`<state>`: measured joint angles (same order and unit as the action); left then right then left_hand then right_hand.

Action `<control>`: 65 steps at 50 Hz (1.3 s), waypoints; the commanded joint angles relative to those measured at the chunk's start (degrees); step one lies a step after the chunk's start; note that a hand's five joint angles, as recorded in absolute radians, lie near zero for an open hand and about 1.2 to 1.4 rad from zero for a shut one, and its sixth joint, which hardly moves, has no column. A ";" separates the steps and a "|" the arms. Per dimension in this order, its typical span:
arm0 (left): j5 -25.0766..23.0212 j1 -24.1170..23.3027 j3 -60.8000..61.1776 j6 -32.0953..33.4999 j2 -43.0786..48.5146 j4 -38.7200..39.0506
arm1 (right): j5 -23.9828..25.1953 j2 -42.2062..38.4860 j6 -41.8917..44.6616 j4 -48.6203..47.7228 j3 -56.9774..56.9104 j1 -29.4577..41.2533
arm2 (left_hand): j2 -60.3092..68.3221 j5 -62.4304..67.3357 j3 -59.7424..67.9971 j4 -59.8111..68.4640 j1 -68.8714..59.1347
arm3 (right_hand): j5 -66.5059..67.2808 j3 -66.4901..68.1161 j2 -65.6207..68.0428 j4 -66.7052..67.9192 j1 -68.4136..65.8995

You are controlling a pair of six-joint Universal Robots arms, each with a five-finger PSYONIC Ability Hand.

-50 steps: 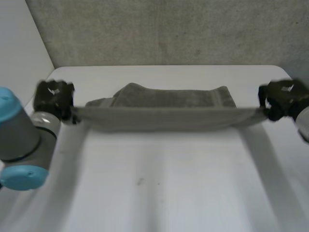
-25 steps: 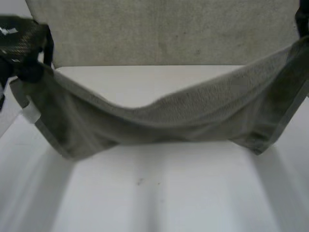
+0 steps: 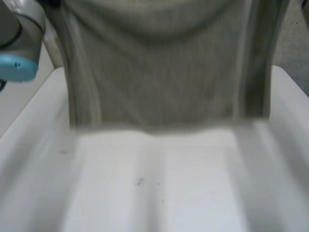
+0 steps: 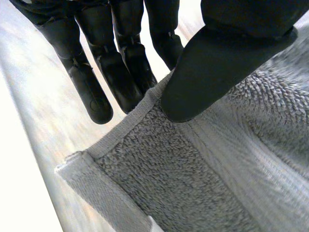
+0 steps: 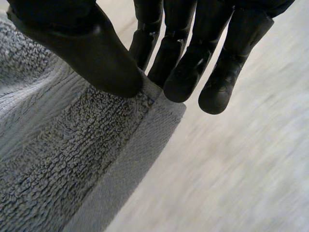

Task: Fold the towel.

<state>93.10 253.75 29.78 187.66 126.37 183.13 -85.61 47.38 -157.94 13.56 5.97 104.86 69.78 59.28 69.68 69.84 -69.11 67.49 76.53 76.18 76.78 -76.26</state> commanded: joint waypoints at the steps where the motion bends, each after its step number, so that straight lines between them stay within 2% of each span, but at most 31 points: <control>1: 2.88 0.08 2.36 -9.41 -3.22 4.35 | 0.80 6.14 -2.81 -4.24 6.25 0.17 | 10.22 10.72 10.32 10.16 -10.89 | 2.51 3.47 3.82 3.22 -3.74; 6: 2.53 0.25 13.55 -9.33 -6.57 2.67 | 2.38 8.78 -2.37 -0.20 15.30 -0.10 | 10.22 10.72 10.32 10.16 -10.89 | 2.51 3.47 3.82 3.22 -3.74; 12: 2.09 1.65 30.65 -9.33 -9.73 2.93 | 6.94 9.66 3.33 4.11 29.85 -0.45 | 10.22 10.72 10.32 10.16 -10.89 | 2.51 3.47 3.82 3.22 -3.74; 16: 0.95 1.92 38.86 -9.24 -10.09 3.37 | 7.04 9.31 7.99 3.67 42.86 -0.62 | 10.22 10.72 10.32 10.16 -10.89 | 2.51 3.47 3.82 3.22 -3.74; 19: -0.99 1.92 46.16 -9.06 -9.47 5.30 | 6.95 8.78 9.58 3.67 46.59 -0.63 | 10.22 10.72 10.32 10.16 -10.89 | 2.51 3.47 3.82 3.22 -3.74; 22: -2.30 1.92 52.57 -7.74 -8.33 8.03 | 6.95 7.90 11.61 3.06 53.36 -0.80 | 10.22 10.72 10.32 10.16 -10.89 | 2.51 3.47 3.82 3.22 -3.74; 28: -2.66 1.83 61.52 1.02 -6.57 10.14 | 6.95 9.39 12.22 2.44 64.61 -2.56 | 10.22 10.72 10.32 10.16 -10.89 | 2.51 3.47 3.82 3.22 -3.74; 30: -2.74 1.92 63.74 3.68 -7.27 10.05 | 7.13 11.15 12.22 2.53 67.25 -2.91 | 10.22 10.72 10.32 10.16 -10.89 | 2.51 3.47 3.82 3.22 -3.74; 32: -2.66 2.36 68.46 8.23 -11.64 9.35 | 7.48 16.48 13.01 2.96 73.28 -3.44 | 10.22 10.72 10.32 10.16 -10.89 | 2.51 3.47 3.82 3.22 -3.74; 33: -2.66 2.36 68.48 8.25 -11.67 9.35 | 7.48 16.51 13.01 2.97 73.31 -3.44 | 10.22 10.72 10.32 10.16 -10.89 | 2.51 3.47 3.82 3.22 -3.74; 35: -2.66 2.71 71.47 10.19 -14.92 8.64 | 7.66 22.72 15.89 4.36 79.43 -4.57 | 10.22 10.72 10.32 10.16 -10.89 | 2.51 3.47 3.82 3.22 -3.74; 37: -2.74 3.15 76.98 13.25 -21.39 6.28 | 7.66 25.80 18.35 5.77 82.51 -5.36 | 10.22 10.72 10.32 10.16 -10.89 | 2.51 3.47 3.82 3.22 -3.74; 38: -2.74 3.15 77.01 13.26 -21.42 6.27 | 7.66 25.83 18.37 5.78 82.54 -5.37 | 10.22 10.72 10.32 10.16 -10.89 | 2.51 3.47 3.82 3.22 -3.74; 40: -2.92 3.33 81.56 15.36 -29.55 2.25 | 7.57 32.65 23.36 9.71 87.53 -7.56 | 10.22 10.72 10.32 10.16 -10.89 | 2.51 3.47 3.82 3.22 -3.74; 41: -2.92 3.33 81.58 15.37 -29.60 2.23 | 7.57 32.68 23.38 9.73 87.55 -7.57 | 10.22 10.72 10.32 10.16 -10.89 | 2.51 3.47 3.82 3.22 -3.74; 42: -3.27 3.33 83.49 15.89 -34.30 -0.21 | 7.65 36.77 25.30 11.74 89.38 -8.35 | 10.22 10.72 10.32 10.16 -10.89 | 2.51 3.47 3.82 3.22 -3.74; 43: -3.27 3.33 83.51 15.90 -34.34 -0.23 | 8.00 39.95 26.71 13.50 90.79 -9.06 | 10.22 10.72 10.32 10.16 -10.89 | 2.51 3.47 3.82 3.22 -3.74; 45: -4.93 3.42 85.26 15.99 -40.91 -3.47 | 8.44 42.42 27.59 14.47 91.58 -9.59 | 10.22 10.72 10.32 10.16 -10.89 | 2.51 3.47 3.82 3.22 -3.74; 50: -9.58 3.85 84.66 15.90 -42.61 -3.84 | 11.60 43.15 27.95 14.13 90.37 -10.81 | 10.22 10.72 10.32 10.16 -10.89 | 2.51 3.47 3.82 3.22 -3.74; 52: -10.74 4.30 83.42 15.72 -41.81 -3.22 | 12.84 41.83 27.25 13.25 88.96 -11.35 | 10.22 10.72 10.32 10.16 -10.89 | 2.51 3.47 3.82 3.22 -3.74; 54: -11.36 4.38 81.58 15.37 -40.32 -1.46 | 13.72 34.40 24.89 9.06 85.37 -10.83 | 10.22 10.72 10.32 10.16 -10.89 | 2.51 3.47 3.82 3.22 -3.74; 55: -11.36 4.30 79.49 15.37 -36.32 0.88 | 13.72 34.36 24.88 9.03 85.35 -10.82 | 10.22 10.72 10.32 10.16 -10.89 | 2.51 3.47 3.82 3.22 -3.74; 56: -11.10 4.03 77.03 15.55 -31.49 3.52 | 13.55 30.44 23.05 6.51 82.48 -10.73 | 10.22 10.72 10.32 10.16 -10.89 | 2.51 3.47 3.82 3.22 -3.74; 57: -11.09 4.03 77.01 15.55 -31.44 3.55 | 13.54 30.40 23.03 6.48 82.45 -10.73 | 10.22 10.72 10.32 10.16 -10.89 | 2.51 3.47 3.82 3.22 -3.74; 59: -10.57 3.16 70.63 15.46 -22.78 6.52 | 12.15 24.37 19.71 3.07 76.33 -9.25 | 10.22 10.72 10.32 10.16 -10.89 | 2.51 3.47 3.82 3.22 -3.74; 60: -10.57 3.15 70.59 15.46 -22.74 6.53 | 12.14 24.34 19.69 3.06 76.30 -9.24 | 10.22 10.72 10.32 10.16 -10.89 | 2.51 3.47 3.82 3.22 -3.74; 61: -9.87 3.07 67.02 15.29 -19.00 6.88 | 11.27 21.03 18.47 1.75 73.17 -7.93 | 10.22 10.72 10.32 10.16 -10.89 | 2.51 3.47 3.82 3.22 -3.74; 62: -9.86 3.06 66.99 15.28 -18.96 6.89 | 9.95 17.34 17.59 1.04 69.57 -6.27 | 10.22 10.72 10.32 10.16 -10.89 | 2.51 3.47 3.82 3.22 -3.74; 63: -8.91 2.89 63.25 15.28 -14.87 7.15 | 9.94 17.30 17.58 1.03 69.53 -6.25 | 10.22 10.72 10.32 10.16 -10.89 | 2.51 3.47 3.82 3.22 -3.74; 64: -7.85 2.54 59.21 15.11 -11.09 7.15 | 8.20 13.74 16.80 0.60 65.44 -4.95 | 10.22 10.72 10.32 10.16 -10.89 | 2.51 3.47 3.82 3.22 -3.74; 65: -7.84 2.54 59.17 15.11 -11.05 7.15 | 8.18 13.70 16.79 0.59 65.40 -4.93 | 10.22 10.72 10.32 10.16 -10.89 | 2.51 3.47 3.82 3.22 -3.74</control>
<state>82.57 257.15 100.37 203.03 102.50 188.53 -73.62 71.62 -137.76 17.17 81.97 96.06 69.79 59.29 69.69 69.85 -69.11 67.50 76.53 76.18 76.78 -76.27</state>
